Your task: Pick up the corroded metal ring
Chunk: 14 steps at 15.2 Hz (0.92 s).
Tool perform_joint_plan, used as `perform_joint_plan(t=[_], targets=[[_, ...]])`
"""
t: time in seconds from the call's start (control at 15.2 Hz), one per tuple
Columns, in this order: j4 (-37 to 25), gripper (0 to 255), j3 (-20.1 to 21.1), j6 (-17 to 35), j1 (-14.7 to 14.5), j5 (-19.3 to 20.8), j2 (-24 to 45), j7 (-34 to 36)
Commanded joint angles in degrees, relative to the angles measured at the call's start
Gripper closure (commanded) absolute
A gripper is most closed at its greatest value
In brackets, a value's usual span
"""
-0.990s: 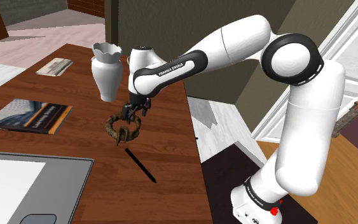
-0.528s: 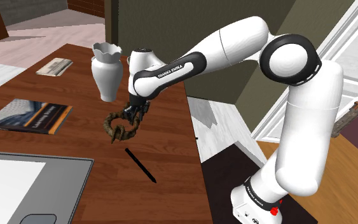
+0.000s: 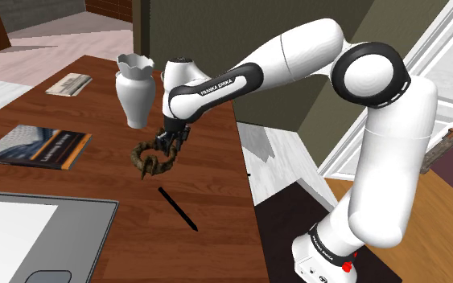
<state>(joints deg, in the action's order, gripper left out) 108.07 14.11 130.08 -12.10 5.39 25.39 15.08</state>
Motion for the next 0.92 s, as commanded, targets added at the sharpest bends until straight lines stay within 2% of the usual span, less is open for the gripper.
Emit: perform_joint_plan(t=[0.0,0.86], targets=[[-0.42,255,0.15,-1.25,0.13,-0.28,-0.92,-0.17],[-2.87,255,0.85,-8.24,0.64,-1.72,-5.57,-0.91]])
